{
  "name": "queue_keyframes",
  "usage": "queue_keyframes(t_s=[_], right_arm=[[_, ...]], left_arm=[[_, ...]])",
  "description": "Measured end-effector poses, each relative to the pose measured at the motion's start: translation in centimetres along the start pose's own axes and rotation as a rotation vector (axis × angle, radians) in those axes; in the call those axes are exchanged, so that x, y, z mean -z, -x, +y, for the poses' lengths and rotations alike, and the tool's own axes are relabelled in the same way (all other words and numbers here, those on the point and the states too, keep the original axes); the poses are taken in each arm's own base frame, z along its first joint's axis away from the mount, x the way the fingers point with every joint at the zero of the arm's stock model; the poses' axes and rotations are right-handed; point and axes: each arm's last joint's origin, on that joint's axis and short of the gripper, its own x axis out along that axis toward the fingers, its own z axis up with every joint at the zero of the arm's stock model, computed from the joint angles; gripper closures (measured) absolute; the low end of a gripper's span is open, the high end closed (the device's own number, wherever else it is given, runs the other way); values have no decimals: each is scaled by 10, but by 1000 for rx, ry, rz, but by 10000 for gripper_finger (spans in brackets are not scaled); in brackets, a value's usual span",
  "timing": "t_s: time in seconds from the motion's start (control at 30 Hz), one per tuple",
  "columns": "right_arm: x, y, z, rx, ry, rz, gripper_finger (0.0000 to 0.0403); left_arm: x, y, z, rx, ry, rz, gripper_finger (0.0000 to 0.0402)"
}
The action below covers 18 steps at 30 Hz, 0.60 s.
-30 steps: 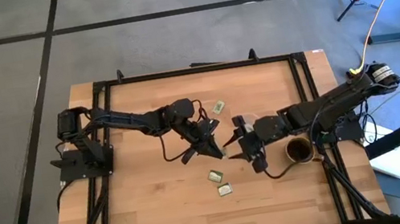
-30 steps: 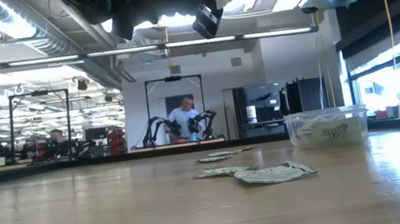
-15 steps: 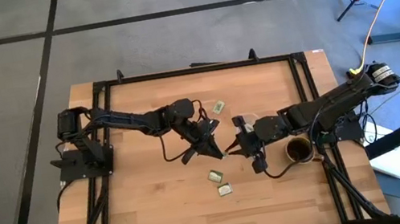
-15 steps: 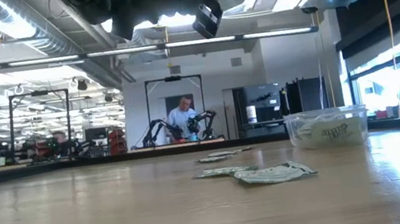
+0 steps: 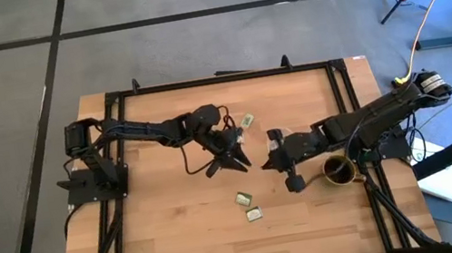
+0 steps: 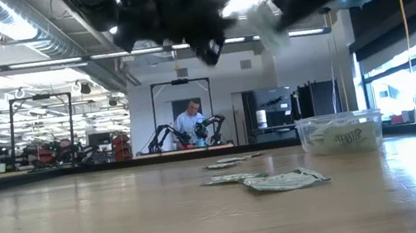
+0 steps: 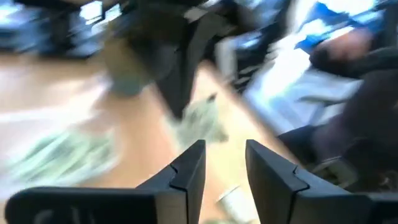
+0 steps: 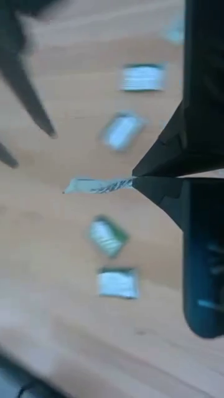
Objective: Pick and place items into bin
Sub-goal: Put the stevia packet into the transparent bin
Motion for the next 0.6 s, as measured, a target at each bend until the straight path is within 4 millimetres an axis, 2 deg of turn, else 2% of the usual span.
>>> queue_keyframes(t_s=[0.13,0.27,0.6], right_arm=[[19,1,-12,38,-179,195,401],[38,5,-29,107,-353,375,401],[49,6,-61,15,-618,417,402]], left_arm=[[15,4,9,-227,-33,132,289],[27,0,5,-391,-121,282,288],[50,-17,3,-553,-126,449,292]])
